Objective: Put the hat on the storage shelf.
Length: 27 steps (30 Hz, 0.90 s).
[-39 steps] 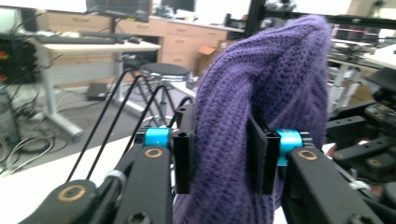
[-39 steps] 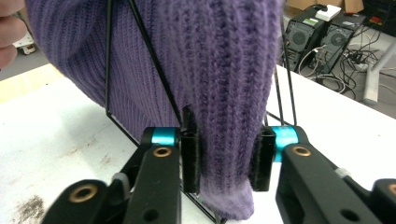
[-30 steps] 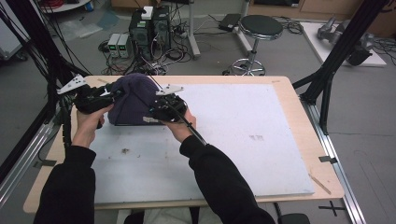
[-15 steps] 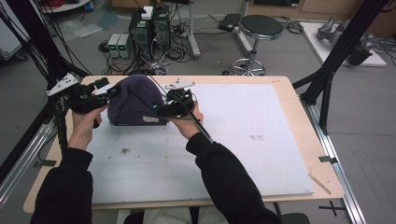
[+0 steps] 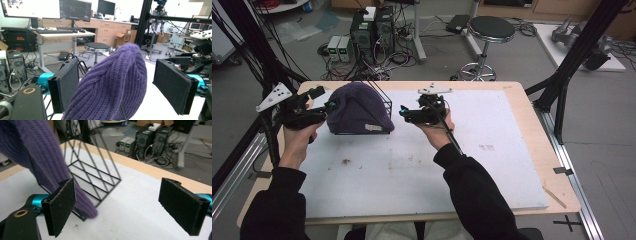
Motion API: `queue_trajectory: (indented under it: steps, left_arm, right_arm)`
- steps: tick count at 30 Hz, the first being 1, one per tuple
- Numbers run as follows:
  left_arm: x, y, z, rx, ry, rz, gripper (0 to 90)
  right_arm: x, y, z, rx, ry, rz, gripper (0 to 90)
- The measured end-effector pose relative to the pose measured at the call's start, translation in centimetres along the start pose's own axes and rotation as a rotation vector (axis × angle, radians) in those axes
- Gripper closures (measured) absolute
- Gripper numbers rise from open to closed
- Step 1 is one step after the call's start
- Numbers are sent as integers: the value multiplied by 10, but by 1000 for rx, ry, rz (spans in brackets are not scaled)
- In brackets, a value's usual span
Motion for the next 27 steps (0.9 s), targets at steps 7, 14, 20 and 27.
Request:
queue_trajectory:
  steps: [7, 14, 20, 27]
  left_arm:
    - [13, -2, 3, -1, 27, -8, 200]
    - [28, -3, 4, 4, 61, -30, 195]
    - [34, -4, 0, -6, 75, -35, 190]
    - [37, -5, -9, -36, 82, -25, 188]
  right_arm:
    - [31, -5, -38, -8, -50, -26, 126]
    - [58, -18, -75, -50, -99, -55, 125]
    - [81, -29, -106, -85, -135, -69, 120]
    - [110, -32, -132, -113, -176, -105, 120]
Point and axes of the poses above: each handheld gripper's, and its own axes: x roughly backward along the jaws, y roughly out of its top, z roughly to its left, the point moved 9 cm from there along -x, roughly forward along the jaws, and after that the axes turned 13 degrees about -x, right-handed, at the moved point
